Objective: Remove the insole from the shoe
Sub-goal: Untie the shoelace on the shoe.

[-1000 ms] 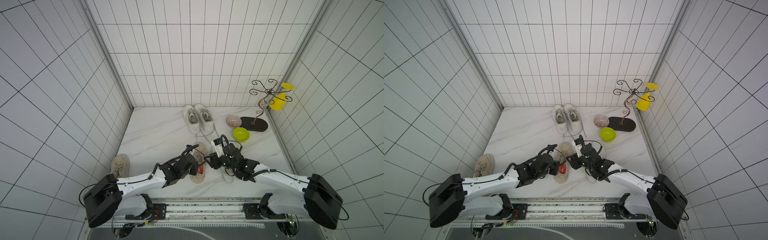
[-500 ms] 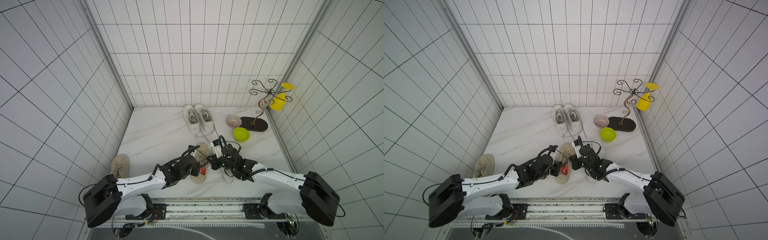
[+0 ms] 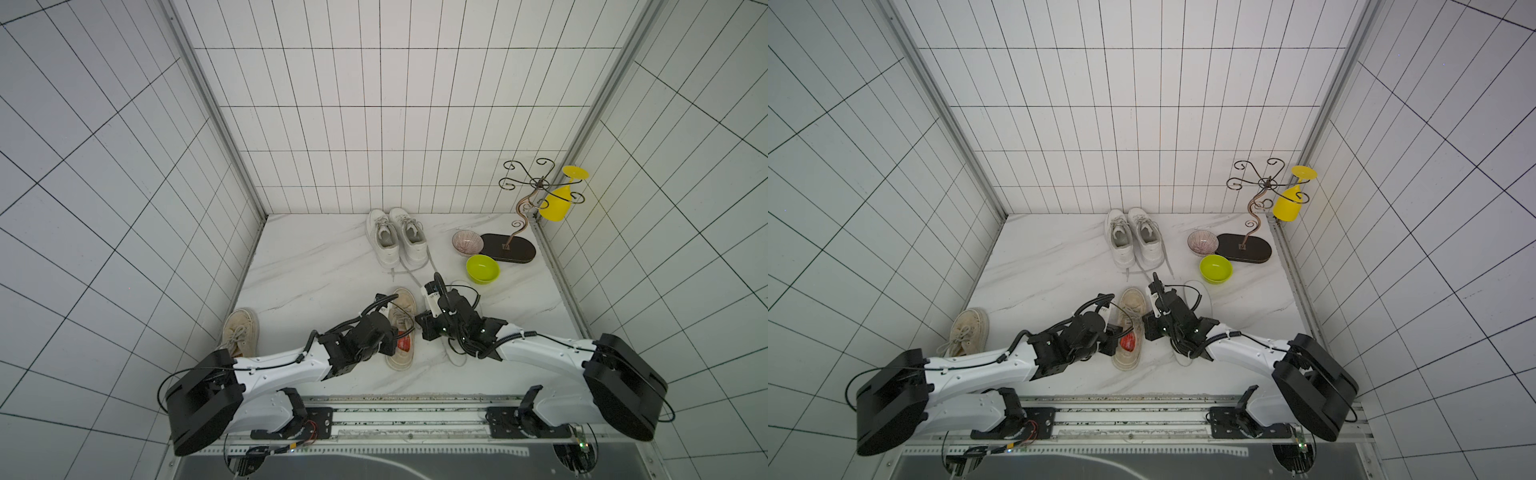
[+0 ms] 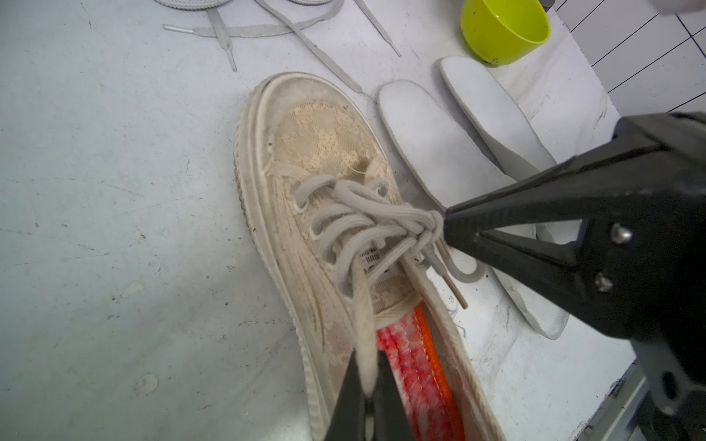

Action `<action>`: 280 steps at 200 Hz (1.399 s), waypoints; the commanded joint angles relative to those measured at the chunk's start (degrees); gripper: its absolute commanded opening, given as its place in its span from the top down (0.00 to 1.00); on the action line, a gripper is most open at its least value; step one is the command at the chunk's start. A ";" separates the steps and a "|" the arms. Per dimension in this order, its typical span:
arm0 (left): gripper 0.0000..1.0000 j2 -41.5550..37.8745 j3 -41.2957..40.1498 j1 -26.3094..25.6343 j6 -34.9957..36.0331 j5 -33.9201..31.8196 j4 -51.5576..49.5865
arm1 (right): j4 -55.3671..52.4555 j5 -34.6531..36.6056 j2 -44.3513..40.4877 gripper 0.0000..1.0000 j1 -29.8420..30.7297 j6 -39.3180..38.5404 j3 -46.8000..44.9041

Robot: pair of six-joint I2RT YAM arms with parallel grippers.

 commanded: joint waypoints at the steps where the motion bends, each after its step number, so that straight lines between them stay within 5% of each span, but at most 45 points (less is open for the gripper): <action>1: 1.00 -0.62 -0.05 -0.35 0.27 0.57 4.63 | 0.37 0.21 0.97 0.93 -0.67 -1.10 5.25; 31: 1.00 -0.27 -0.13 -0.35 0.27 0.30 4.54 | 0.08 -0.06 0.06 0.74 -1.01 -1.89 5.29; 60: 1.00 -0.35 0.49 -0.35 0.13 -0.28 4.03 | -1.44 -0.66 -3.34 0.69 -0.94 -2.72 4.99; 135: 1.00 -0.01 1.79 -0.35 0.18 -0.22 3.93 | -4.77 -1.07 -14.05 0.69 1.39 -1.83 2.31; 280: 1.00 0.52 1.89 -0.35 0.26 -0.01 4.09 | -4.02 -3.62 -7.57 0.76 3.33 1.79 3.26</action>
